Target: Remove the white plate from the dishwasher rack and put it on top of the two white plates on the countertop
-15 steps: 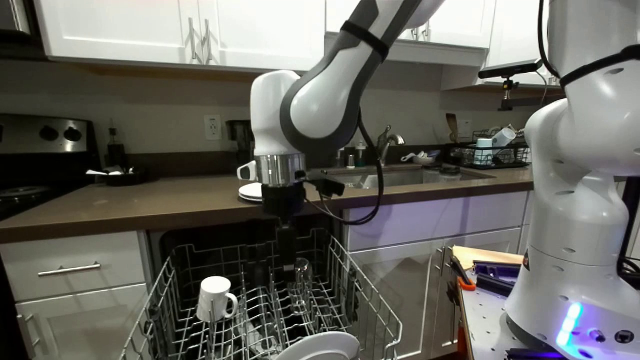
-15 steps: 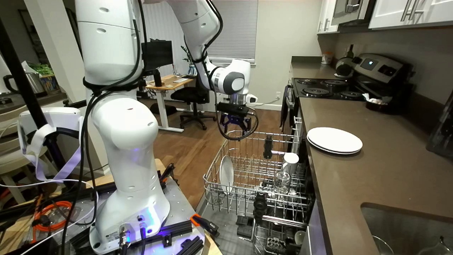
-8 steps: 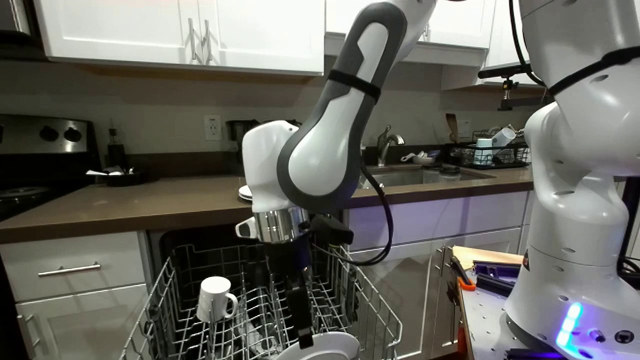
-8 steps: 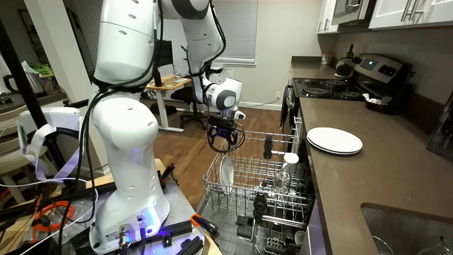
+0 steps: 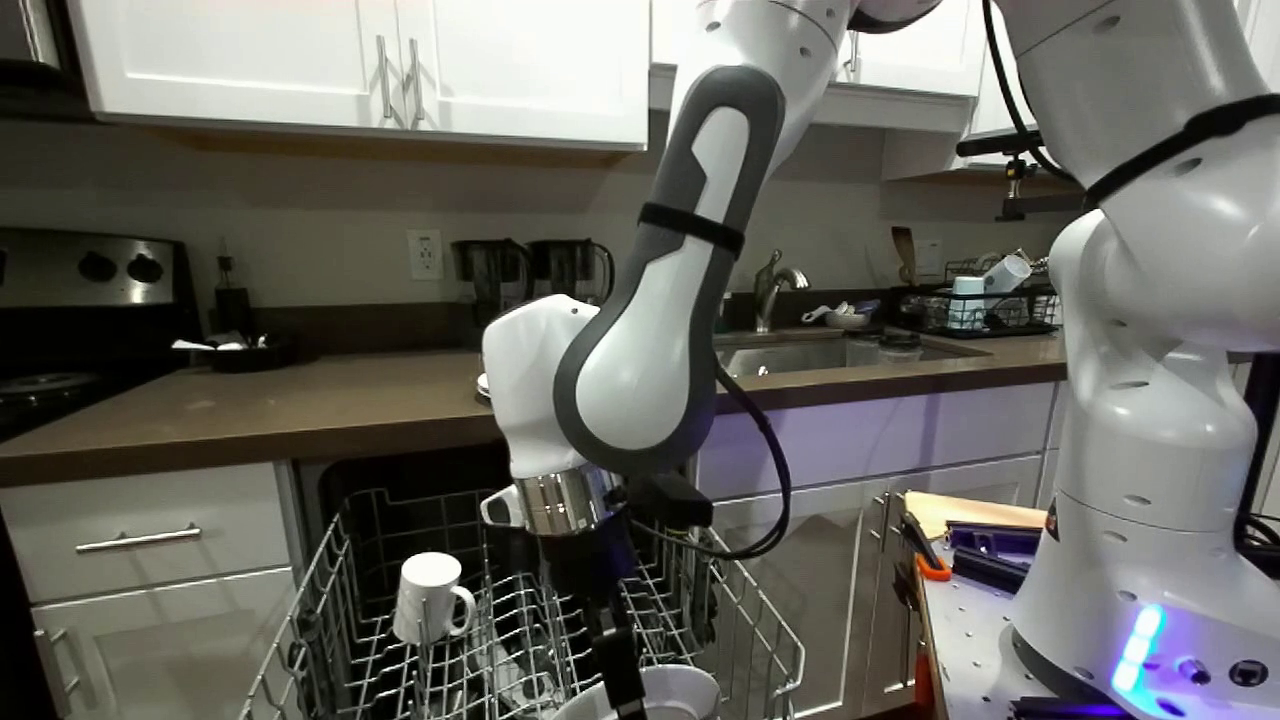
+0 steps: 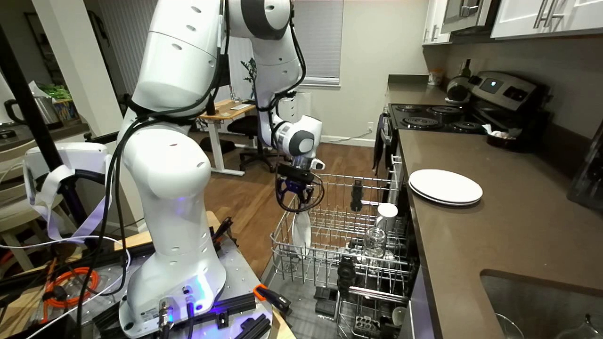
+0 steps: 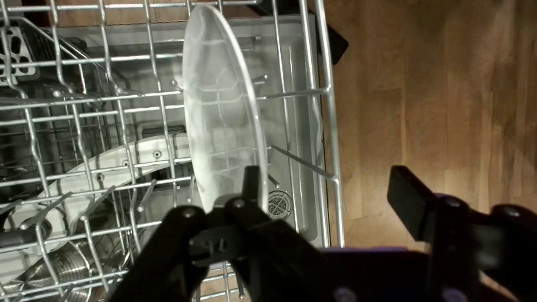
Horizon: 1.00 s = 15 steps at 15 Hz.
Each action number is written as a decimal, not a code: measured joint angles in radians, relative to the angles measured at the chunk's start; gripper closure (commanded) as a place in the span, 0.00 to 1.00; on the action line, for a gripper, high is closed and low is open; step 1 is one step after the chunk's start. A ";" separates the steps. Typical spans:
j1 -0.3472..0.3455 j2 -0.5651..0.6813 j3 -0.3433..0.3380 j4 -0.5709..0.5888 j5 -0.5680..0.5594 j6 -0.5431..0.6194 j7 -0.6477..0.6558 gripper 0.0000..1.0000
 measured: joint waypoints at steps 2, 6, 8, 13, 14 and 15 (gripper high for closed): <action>0.000 0.013 -0.004 0.007 -0.010 0.000 0.000 0.26; 0.001 0.041 -0.014 0.020 -0.050 0.000 0.011 0.42; 0.002 0.052 -0.019 0.026 -0.073 0.000 0.020 0.67; 0.006 0.066 -0.034 0.040 -0.114 0.000 0.037 0.93; 0.005 0.067 -0.037 0.042 -0.114 0.000 0.037 1.00; 0.003 0.067 -0.039 0.043 -0.114 0.000 0.037 1.00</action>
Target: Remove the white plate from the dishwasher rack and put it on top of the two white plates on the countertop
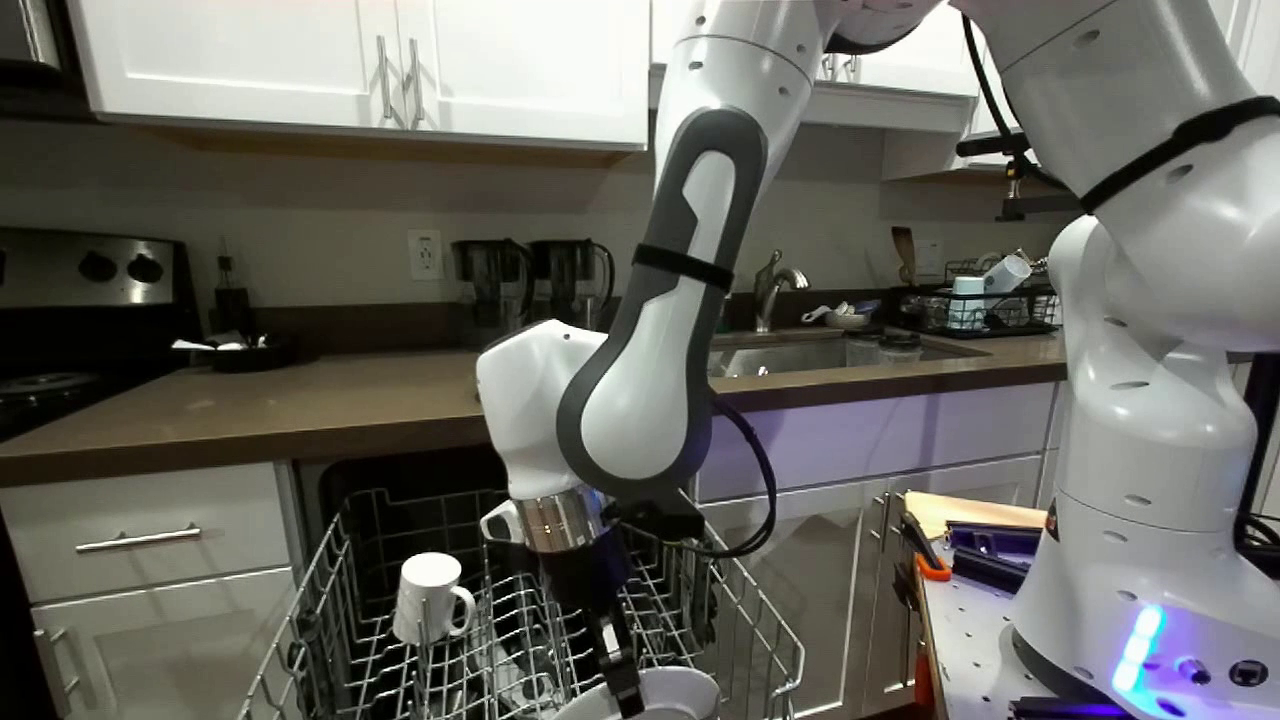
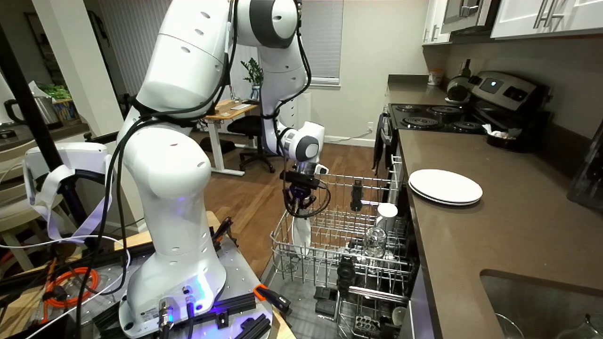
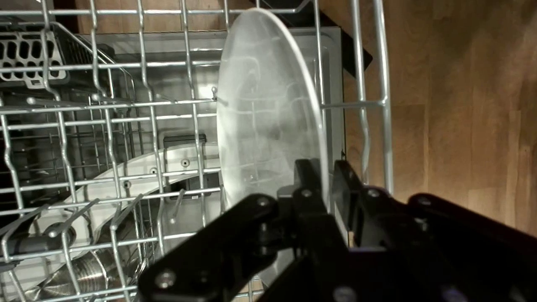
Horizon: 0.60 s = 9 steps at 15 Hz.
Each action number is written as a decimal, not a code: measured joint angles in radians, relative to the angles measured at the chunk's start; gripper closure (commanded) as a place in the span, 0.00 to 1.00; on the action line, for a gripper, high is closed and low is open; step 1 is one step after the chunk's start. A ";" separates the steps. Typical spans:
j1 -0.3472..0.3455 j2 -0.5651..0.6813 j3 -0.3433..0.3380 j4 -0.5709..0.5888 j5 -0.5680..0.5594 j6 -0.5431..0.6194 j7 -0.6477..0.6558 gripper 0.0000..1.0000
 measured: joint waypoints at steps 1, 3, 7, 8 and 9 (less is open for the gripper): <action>-0.003 0.000 -0.002 0.001 0.000 0.000 0.000 1.00; -0.011 0.001 -0.002 0.004 0.000 0.001 0.000 0.99; -0.043 0.000 0.020 0.006 0.010 0.001 -0.006 0.98; -0.056 0.000 0.028 0.006 0.016 0.001 -0.011 0.98; -0.072 0.000 0.037 0.006 0.025 0.001 -0.022 0.98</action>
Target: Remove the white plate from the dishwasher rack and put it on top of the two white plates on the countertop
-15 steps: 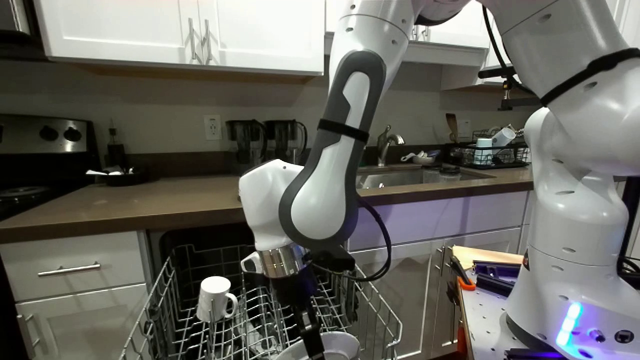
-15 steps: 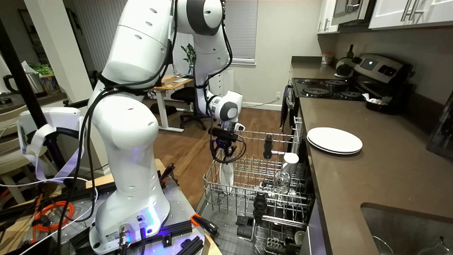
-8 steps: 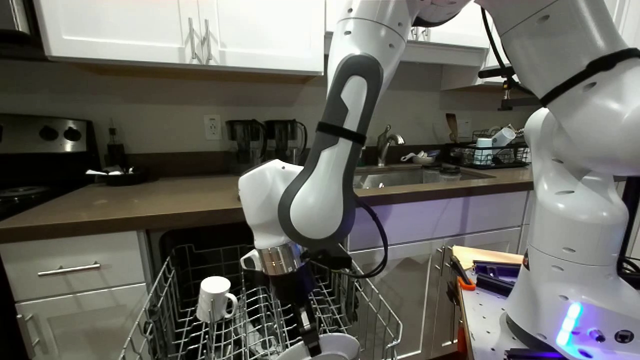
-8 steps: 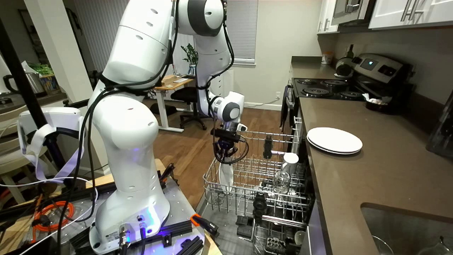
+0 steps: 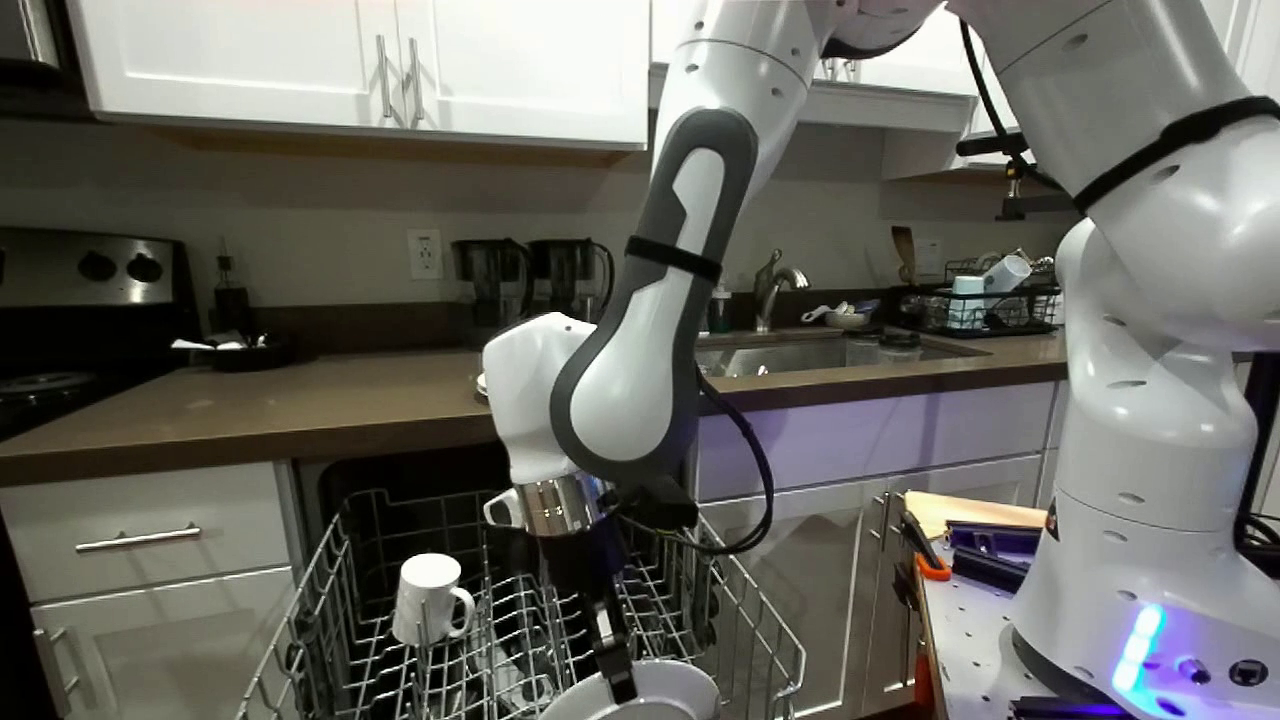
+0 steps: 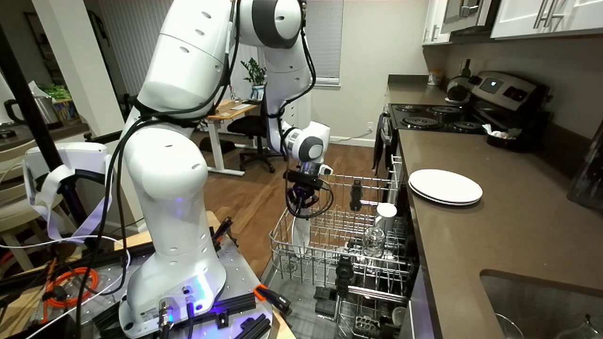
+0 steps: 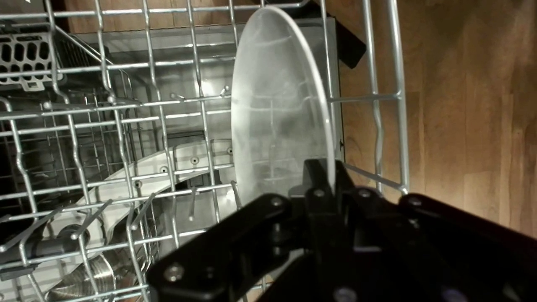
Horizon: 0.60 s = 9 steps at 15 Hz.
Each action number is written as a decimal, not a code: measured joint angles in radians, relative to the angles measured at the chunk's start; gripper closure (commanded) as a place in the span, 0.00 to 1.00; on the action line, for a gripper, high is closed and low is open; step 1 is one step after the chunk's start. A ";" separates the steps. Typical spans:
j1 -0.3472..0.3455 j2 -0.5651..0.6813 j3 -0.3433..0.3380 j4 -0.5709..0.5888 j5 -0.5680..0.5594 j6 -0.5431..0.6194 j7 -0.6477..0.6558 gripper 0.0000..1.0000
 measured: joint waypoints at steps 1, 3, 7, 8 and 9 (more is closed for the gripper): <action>-0.016 -0.001 0.009 0.000 0.011 0.000 -0.014 0.98; -0.046 -0.007 0.025 0.000 0.032 0.000 -0.039 0.98; -0.067 -0.049 0.035 -0.016 0.042 -0.026 -0.054 0.98; -0.067 -0.068 0.035 -0.022 0.042 -0.044 -0.057 0.98; -0.067 -0.090 0.035 -0.027 0.042 -0.068 -0.060 0.98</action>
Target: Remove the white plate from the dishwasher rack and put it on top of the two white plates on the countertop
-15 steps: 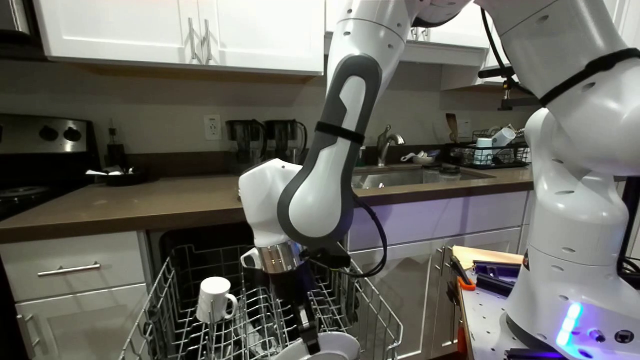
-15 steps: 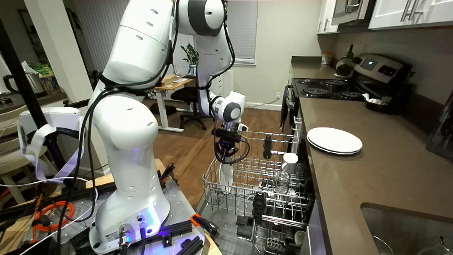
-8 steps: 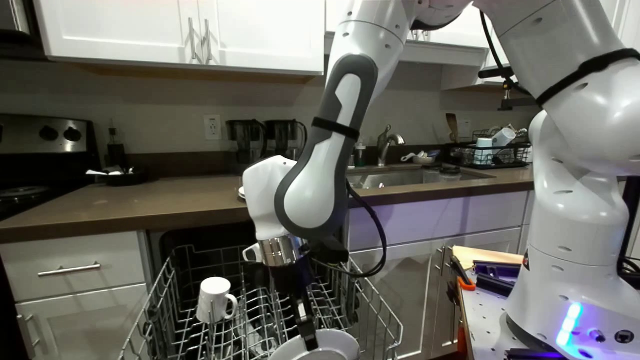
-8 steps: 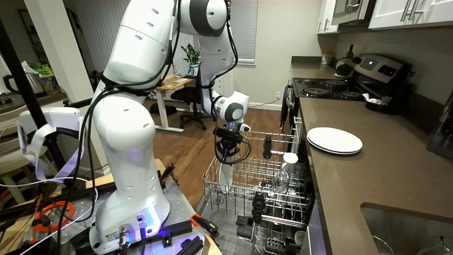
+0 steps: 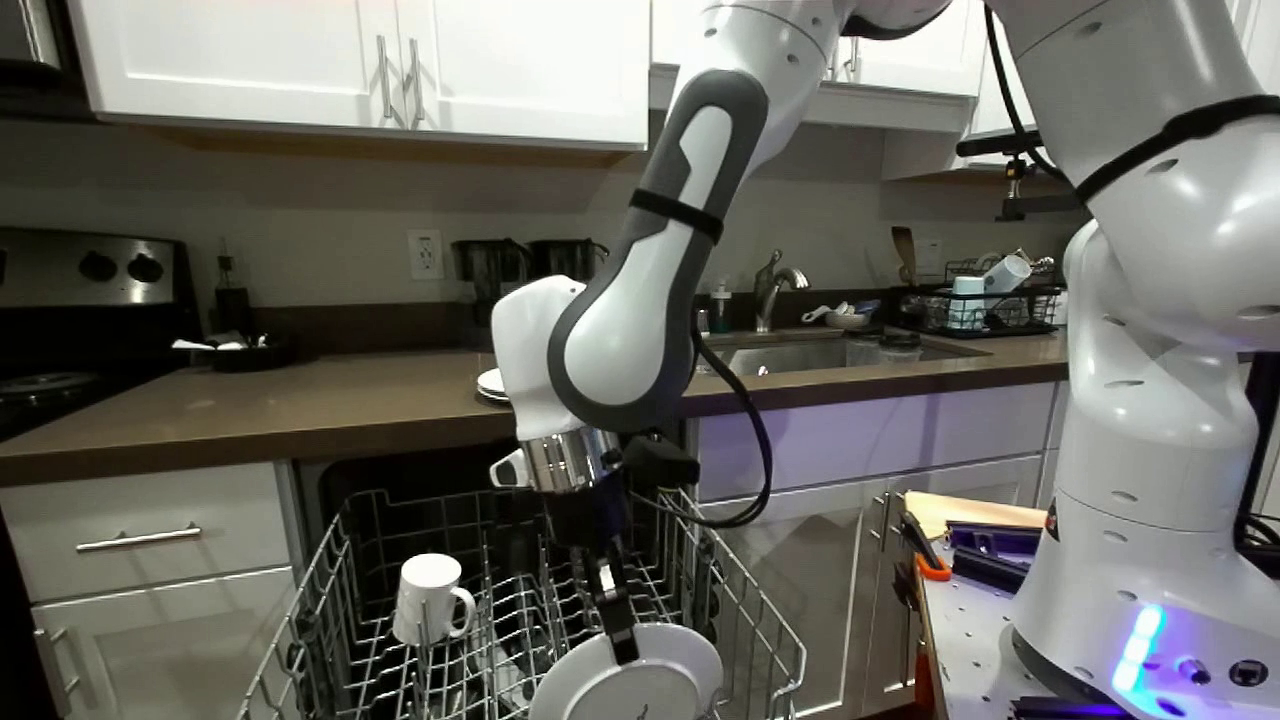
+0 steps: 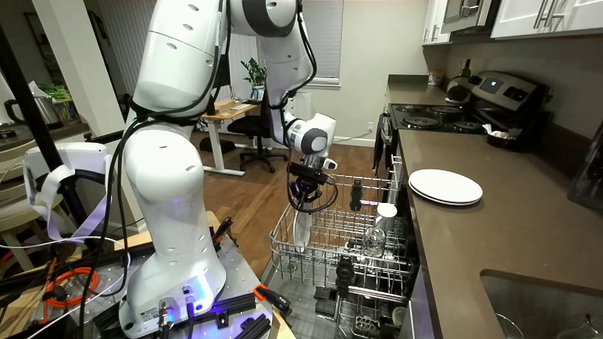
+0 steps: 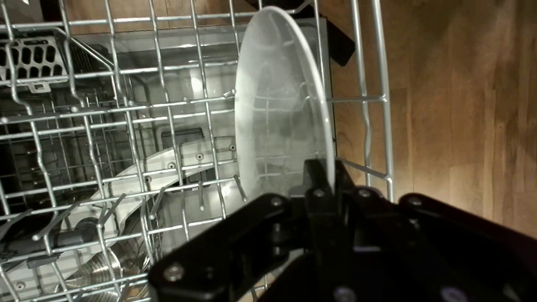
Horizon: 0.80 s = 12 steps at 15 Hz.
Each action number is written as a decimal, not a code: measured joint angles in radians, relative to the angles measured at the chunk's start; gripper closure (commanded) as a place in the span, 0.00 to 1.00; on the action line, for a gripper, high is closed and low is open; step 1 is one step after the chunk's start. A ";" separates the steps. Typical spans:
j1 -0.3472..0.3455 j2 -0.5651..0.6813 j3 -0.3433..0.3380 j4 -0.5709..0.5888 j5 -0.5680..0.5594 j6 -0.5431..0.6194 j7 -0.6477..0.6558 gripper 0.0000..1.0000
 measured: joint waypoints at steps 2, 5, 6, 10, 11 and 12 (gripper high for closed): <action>0.000 -0.053 -0.001 -0.007 0.000 -0.067 -0.007 0.98; 0.001 -0.135 -0.009 -0.009 0.000 -0.176 -0.018 0.98; 0.003 -0.162 -0.014 -0.009 0.000 -0.205 -0.018 0.98; 0.020 -0.276 -0.068 -0.008 -0.080 -0.257 -0.013 0.98; 0.024 -0.304 -0.082 -0.008 -0.108 -0.265 -0.006 0.98; 0.027 -0.331 -0.091 -0.008 -0.133 -0.271 0.002 0.98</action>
